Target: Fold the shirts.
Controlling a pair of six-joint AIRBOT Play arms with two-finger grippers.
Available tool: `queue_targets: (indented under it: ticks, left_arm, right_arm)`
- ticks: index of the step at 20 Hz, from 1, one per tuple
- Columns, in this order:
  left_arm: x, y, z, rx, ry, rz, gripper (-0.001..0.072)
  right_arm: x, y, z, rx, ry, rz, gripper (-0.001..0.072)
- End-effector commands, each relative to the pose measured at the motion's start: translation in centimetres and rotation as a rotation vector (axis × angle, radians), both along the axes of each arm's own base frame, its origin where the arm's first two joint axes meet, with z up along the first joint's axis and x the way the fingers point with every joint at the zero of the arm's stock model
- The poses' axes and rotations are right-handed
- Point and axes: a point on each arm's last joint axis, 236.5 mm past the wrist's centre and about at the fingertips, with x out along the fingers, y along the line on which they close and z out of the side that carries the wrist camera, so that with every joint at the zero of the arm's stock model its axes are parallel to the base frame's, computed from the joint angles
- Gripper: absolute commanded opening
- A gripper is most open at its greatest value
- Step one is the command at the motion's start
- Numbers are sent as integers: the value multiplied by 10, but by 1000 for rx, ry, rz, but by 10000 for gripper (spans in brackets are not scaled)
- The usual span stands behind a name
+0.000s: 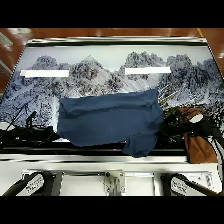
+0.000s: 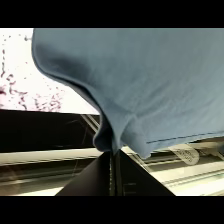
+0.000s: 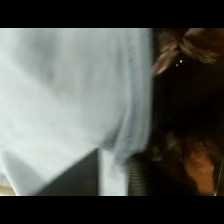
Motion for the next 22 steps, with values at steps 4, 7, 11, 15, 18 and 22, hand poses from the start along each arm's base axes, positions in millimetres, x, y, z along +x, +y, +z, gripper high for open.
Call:
queue_targets:
  ticks: [4,7,11,15,18,22]
  left_arm:
    - [18,16,14,81,-99,-33,35]
    - [52,33,48,151,-221,-25,35]
    - [113,60,93,207,-404,120,36]
    - [160,64,103,154,-461,204,36]
    - [188,49,86,131,-426,143,37]
    - [218,19,53,103,-371,50,36]
  right_arm:
    - [19,7,34,33,-133,125,69]
    - [67,1,87,6,-321,79,68]
    - [129,11,130,-5,-500,26,68]
    - [202,17,142,-86,-659,-22,68]
    - [238,11,135,-93,-669,-59,68]
    - [267,3,103,-109,-645,-82,69]
